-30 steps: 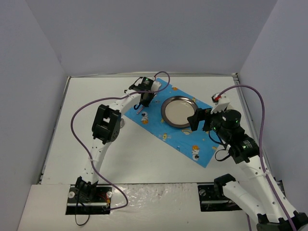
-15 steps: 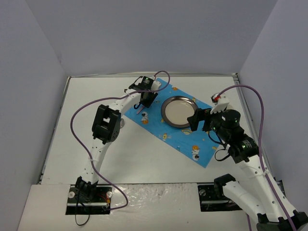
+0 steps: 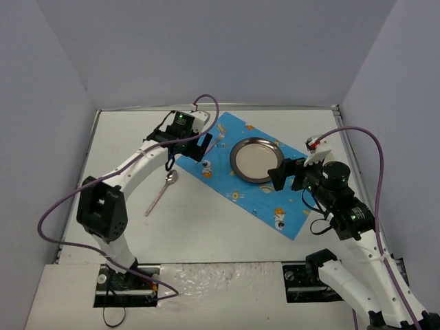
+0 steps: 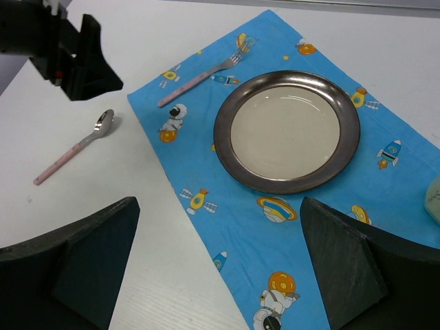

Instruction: Set the dinner table for one person

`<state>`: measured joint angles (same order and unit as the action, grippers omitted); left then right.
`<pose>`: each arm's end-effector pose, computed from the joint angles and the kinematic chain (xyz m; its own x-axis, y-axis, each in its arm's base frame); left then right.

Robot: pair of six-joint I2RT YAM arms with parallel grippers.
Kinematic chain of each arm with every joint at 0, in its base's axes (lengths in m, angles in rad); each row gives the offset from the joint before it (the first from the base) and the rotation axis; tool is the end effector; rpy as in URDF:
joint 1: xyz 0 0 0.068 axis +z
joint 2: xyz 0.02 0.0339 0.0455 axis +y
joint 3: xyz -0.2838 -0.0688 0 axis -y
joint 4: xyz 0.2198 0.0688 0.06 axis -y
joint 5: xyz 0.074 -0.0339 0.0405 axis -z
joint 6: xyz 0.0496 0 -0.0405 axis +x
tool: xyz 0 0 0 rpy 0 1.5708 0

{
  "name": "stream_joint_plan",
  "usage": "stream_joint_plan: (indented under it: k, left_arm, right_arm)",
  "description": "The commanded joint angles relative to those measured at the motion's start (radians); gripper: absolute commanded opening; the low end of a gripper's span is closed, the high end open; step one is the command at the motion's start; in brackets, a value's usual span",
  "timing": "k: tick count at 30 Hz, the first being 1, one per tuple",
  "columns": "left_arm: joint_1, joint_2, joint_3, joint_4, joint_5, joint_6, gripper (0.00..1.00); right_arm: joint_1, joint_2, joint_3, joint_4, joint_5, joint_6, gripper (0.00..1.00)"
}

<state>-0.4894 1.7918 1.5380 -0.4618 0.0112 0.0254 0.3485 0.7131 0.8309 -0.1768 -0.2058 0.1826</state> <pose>0.3557 -0.1901 0.3122 -0.5667 0.3306 -0.7546 0.4921 0.8705 0.0118 0.1271 0.0570 0.3773 -0.1500 0.1346 -0.9795 -0.5072 0.8399 0.1931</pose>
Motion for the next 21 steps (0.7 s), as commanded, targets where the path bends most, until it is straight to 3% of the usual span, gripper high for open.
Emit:
stream_joint_plan:
  k: [1,9,16,21]
  left_arm:
    - [0.04,-0.199,-0.237,0.049,-0.049,-0.105,0.88]
    - [0.119,-0.385,-0.469,0.008,-0.082,-0.209,0.87]
    - [0.156,-0.391,-0.556,-0.044,-0.129,-0.346,0.82]
    - [0.157,-0.379,-0.625,0.003,-0.121,-0.402,0.8]
  right_arm:
    - [0.006,-0.02,-0.006,0.07,-0.051,0.006,1.0]
    - [0.007,-0.035,-0.014,0.071,-0.078,0.018,1.0]
    - [0.007,-0.047,-0.018,0.073,-0.087,0.028,1.0]
    - [0.007,-0.061,-0.022,0.072,-0.09,0.029,1.0]
